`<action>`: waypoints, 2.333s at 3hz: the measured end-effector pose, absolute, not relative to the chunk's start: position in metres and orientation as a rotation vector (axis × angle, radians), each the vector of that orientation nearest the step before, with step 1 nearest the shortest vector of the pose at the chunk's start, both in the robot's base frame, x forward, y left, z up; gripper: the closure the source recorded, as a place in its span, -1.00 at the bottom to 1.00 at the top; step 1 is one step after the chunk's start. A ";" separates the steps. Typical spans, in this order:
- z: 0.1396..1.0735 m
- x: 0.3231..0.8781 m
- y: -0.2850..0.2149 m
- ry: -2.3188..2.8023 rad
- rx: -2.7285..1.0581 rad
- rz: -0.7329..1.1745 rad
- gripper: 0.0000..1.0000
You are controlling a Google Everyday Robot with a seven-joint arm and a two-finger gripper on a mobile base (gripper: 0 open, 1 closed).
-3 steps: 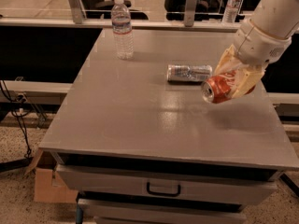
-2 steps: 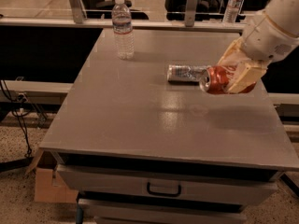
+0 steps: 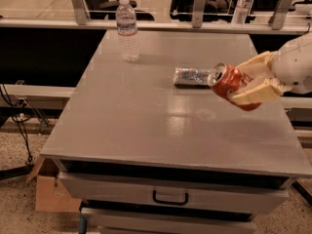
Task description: Place coke can upright
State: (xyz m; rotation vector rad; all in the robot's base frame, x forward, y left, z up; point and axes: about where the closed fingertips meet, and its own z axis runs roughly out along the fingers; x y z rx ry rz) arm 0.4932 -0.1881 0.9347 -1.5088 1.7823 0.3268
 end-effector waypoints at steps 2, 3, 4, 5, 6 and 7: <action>0.968 0.499 -0.172 1.605 -1.144 0.361 1.00; 0.971 0.501 -0.172 1.608 -1.132 0.362 1.00; 0.967 0.499 -0.169 1.614 -1.061 0.412 1.00; 0.961 0.500 -0.164 1.620 -0.904 0.511 1.00; 0.956 0.500 -0.159 1.609 -0.770 0.586 1.00; 0.945 0.498 -0.152 1.591 -0.692 0.620 1.00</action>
Offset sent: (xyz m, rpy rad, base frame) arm -0.0042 0.0116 0.0034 0.1752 -0.0815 -0.0655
